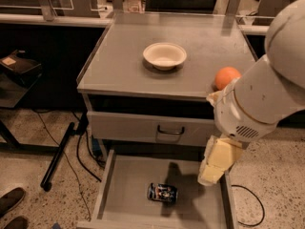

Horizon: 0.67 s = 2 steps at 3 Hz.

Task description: Pick pepsi can from middle drawer and place on counter

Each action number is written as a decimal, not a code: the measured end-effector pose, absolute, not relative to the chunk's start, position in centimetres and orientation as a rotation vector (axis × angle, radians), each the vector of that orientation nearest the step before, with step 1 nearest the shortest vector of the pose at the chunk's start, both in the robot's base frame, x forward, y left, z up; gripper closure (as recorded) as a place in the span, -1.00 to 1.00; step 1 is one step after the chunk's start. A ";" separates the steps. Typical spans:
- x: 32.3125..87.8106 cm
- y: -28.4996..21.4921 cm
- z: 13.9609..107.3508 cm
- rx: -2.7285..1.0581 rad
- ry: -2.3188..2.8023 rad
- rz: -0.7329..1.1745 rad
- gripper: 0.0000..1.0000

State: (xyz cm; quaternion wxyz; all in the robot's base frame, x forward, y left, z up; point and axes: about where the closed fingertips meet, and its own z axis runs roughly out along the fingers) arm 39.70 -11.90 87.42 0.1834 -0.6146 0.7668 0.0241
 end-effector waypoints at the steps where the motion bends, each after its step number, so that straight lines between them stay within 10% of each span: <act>1: 39.7 -11.9 87.5 -1.733 2.162 0.067 -1.00; 2: 39.4 -11.8 83.5 -1.701 2.200 0.143 -1.00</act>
Offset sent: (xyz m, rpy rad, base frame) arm -0.0087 0.0003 -0.1148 0.1084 0.1366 -0.0727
